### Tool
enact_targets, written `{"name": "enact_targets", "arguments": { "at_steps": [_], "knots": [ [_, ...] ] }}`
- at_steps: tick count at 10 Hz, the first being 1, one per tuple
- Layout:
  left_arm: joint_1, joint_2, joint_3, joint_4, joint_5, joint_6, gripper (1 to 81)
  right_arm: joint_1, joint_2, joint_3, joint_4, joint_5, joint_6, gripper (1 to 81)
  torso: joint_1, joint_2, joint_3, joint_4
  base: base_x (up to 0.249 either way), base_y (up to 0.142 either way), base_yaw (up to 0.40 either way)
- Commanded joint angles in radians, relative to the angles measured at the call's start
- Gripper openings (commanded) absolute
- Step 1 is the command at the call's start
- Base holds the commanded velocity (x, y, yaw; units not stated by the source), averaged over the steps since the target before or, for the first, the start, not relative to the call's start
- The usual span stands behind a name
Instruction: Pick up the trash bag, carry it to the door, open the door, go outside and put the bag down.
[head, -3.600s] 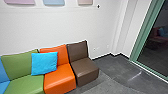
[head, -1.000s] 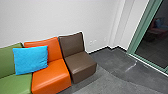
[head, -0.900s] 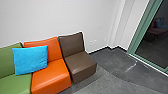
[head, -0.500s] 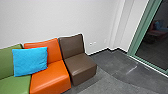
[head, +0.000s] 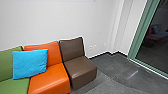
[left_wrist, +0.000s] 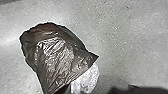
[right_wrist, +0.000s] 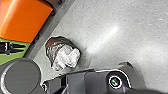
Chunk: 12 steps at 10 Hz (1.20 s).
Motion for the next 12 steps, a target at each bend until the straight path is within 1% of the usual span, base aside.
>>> {"name": "enact_targets", "arguments": {
  "at_steps": [1,2,7,8,9,10,11,12],
  "knots": [
    [-0.086,0.001,-0.009,-0.013,0.06,-0.006,81.1,0.05,-0.056,0.023,0.008,-0.043,0.004,81.1,0.063,-0.099,-0.094,0.0,0.0,0.0,0.0],
    [-0.085,0.001,-0.009,-0.013,0.06,-0.006,81.1,0.05,-0.057,0.023,0.008,-0.045,0.004,81.1,0.079,-0.123,-0.11,0.0,0.0,0.0,0.0],
    [-0.082,0.001,-0.01,-0.013,0.058,-0.006,81.1,0.05,-0.064,0.025,0.008,-0.043,0.006,81.1,0.191,-0.3,-0.278,0.0,0.0,0.0,0.0],
    [-0.091,0.001,-0.013,-0.015,0.058,-0.007,81.1,0.05,-0.065,0.025,0.008,-0.043,0.009,81.1,0.214,-0.337,-0.298,0.0,0.0,0.0,0.0],
    [-0.102,0.004,-0.015,-0.018,0.057,-0.009,81.1,0.05,-0.068,0.027,0.009,-0.045,0.009,81.1,0.237,-0.373,-0.253,0.0,0.0,0.0,0.0],
    [-0.112,0.009,-0.015,-0.026,0.058,-0.009,81.1,0.05,-0.071,0.03,0.009,-0.045,0.01,81.1,0.254,-0.401,-0.276,0.0,0.0,0.0,0.0],
    [-0.117,0.01,-0.016,-0.036,0.058,-0.009,81.1,0.05,-0.077,0.04,0.008,-0.045,0.015,81.1,0.272,-0.427,-0.282,0.0,0.0,0.0,0.0],
    [-0.122,0.012,-0.02,-0.036,0.058,-0.009,81.1,0.052,-0.081,0.046,0.008,-0.045,0.016,81.1,0.291,-0.459,-0.29,0.0,0.0,0.0,0.0]
  ]
}}
